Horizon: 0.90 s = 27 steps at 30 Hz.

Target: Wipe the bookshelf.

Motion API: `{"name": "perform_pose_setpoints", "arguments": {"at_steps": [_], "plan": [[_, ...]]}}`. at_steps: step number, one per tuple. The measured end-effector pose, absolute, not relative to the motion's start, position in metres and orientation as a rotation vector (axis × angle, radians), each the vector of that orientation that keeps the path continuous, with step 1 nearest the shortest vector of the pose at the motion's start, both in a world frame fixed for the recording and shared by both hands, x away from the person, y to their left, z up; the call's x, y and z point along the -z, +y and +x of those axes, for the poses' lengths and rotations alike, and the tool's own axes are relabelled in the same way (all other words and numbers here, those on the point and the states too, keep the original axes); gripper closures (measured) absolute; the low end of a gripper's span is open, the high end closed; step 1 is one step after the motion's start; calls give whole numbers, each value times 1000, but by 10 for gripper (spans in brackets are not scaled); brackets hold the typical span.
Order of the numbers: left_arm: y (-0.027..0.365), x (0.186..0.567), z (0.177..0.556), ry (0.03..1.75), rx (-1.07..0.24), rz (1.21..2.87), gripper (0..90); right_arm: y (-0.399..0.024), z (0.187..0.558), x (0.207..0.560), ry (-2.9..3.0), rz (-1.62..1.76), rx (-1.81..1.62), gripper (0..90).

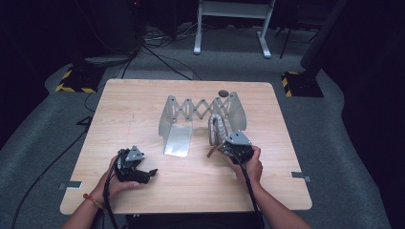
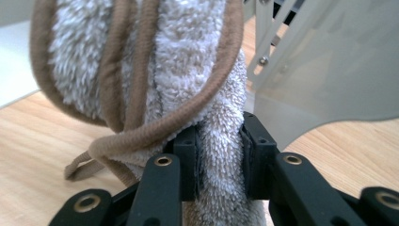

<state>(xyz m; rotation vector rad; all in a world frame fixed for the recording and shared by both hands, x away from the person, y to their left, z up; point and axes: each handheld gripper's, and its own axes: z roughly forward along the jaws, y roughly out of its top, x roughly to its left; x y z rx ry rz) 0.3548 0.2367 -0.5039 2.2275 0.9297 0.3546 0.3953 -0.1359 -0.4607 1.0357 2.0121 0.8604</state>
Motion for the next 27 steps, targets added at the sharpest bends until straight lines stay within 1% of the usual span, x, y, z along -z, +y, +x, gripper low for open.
{"name": "perform_pose_setpoints", "arguments": {"at_steps": [3, 8, 10, 13, 20, 27], "plan": [[236, 504, 355, 928, -351, 2227, 144, -135, 399, 462, 2005, 1037, -854, 722], [236, 504, 355, 923, -347, 2225, 144, -128, 399, 434, 1928, 982, -946, 722], [236, 504, 356, 921, -346, 2226, 144, -126, 398, 428, 1899, 965, -969, 722], [237, 504, 356, 919, -346, 2227, 144, -119, 400, 427, 1910, 938, -982, 721], [237, 504, 356, 918, -345, 2227, 144, -96, 406, 445, 2001, 854, -1005, 719], [238, 504, 356, 905, -350, 2235, 145, -82, 409, 483, 2149, 829, -931, 719]]}}
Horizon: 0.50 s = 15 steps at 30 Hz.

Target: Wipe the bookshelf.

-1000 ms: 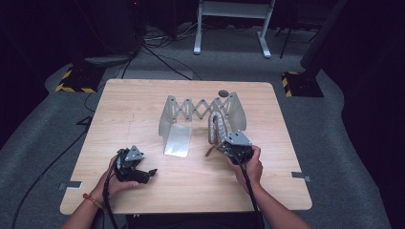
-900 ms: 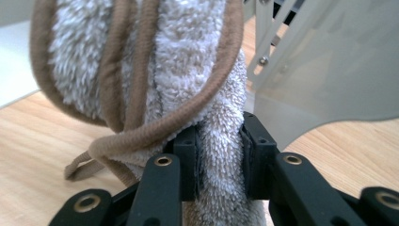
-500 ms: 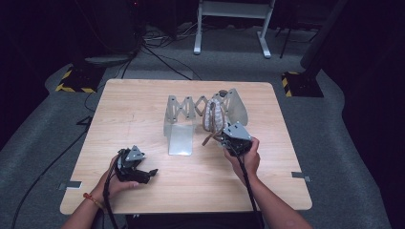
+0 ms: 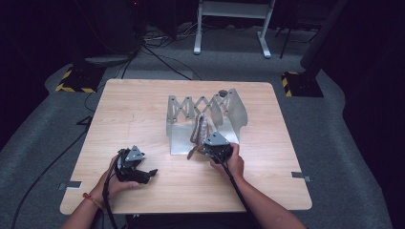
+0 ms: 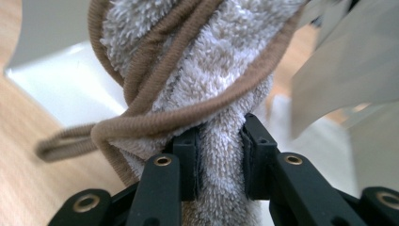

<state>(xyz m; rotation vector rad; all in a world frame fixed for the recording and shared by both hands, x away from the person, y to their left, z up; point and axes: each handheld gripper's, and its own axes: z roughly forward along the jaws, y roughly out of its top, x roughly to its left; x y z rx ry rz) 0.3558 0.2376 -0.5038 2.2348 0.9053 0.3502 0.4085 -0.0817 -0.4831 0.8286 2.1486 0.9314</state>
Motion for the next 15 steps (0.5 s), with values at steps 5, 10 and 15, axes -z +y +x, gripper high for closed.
{"name": "perform_pose_setpoints", "arguments": {"at_steps": [5, 10, 15], "plan": [[238, 504, 356, 906, -343, 2232, 144, -79, 407, 484, 2159, 820, -933, 719], [238, 504, 356, 904, -348, 2234, 145, -90, 407, 445, 2031, 806, -1029, 719], [237, 504, 356, 903, -339, 2233, 144, -96, 413, 413, 1952, 783, -1108, 715]]}}
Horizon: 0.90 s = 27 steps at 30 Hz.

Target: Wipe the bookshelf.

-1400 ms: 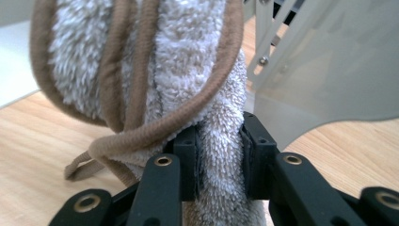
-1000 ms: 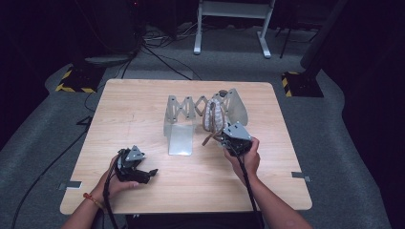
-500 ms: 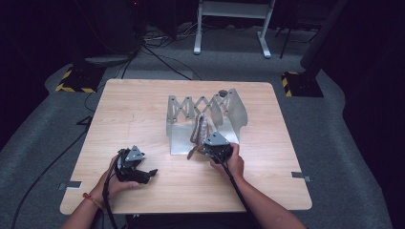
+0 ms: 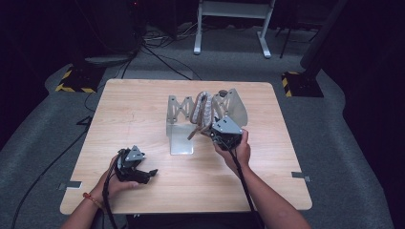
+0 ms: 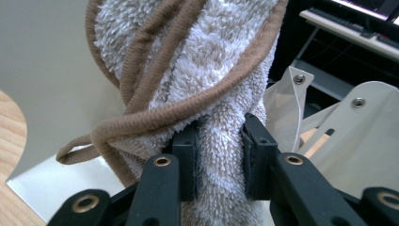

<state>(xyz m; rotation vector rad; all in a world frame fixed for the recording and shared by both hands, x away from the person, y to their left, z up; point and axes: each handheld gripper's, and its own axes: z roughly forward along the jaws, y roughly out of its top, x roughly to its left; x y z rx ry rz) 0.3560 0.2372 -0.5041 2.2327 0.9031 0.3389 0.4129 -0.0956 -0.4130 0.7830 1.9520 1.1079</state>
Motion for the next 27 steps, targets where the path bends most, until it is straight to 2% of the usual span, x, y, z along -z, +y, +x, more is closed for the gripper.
{"name": "perform_pose_setpoints", "arguments": {"at_steps": [10, 21, 27], "plan": [[237, 504, 356, 903, -339, 2234, 144, -79, 434, 444, 2104, 813, -1032, 711], [237, 504, 356, 903, -339, 2234, 144, -70, 439, 478, 2244, 800, -921, 709], [237, 504, 356, 903, -339, 2234, 144, -73, 436, 475, 2230, 807, -944, 710]]}}
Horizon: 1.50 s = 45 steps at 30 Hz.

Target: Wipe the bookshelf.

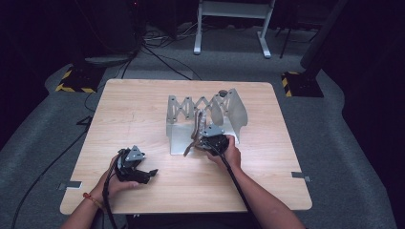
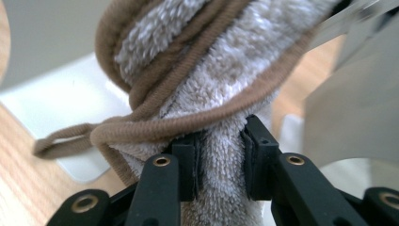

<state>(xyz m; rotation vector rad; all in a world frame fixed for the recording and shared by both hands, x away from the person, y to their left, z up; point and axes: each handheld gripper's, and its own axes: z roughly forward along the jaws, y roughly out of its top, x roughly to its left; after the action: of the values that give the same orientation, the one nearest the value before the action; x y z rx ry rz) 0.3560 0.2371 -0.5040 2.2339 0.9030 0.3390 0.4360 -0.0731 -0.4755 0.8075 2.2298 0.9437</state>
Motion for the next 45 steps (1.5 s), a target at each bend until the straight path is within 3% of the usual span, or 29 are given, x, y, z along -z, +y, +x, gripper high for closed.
{"name": "perform_pose_setpoints", "arguments": {"at_steps": [13, 32, 45], "plan": [[237, 504, 356, 904, -339, 2233, 144, -87, 435, 407, 2031, 813, -1128, 710], [237, 504, 356, 901, -339, 2235, 145, -72, 443, 477, 2316, 757, -921, 711], [237, 504, 356, 903, -340, 2234, 146, -78, 401, 470, 2326, 774, -1041, 723]]}}
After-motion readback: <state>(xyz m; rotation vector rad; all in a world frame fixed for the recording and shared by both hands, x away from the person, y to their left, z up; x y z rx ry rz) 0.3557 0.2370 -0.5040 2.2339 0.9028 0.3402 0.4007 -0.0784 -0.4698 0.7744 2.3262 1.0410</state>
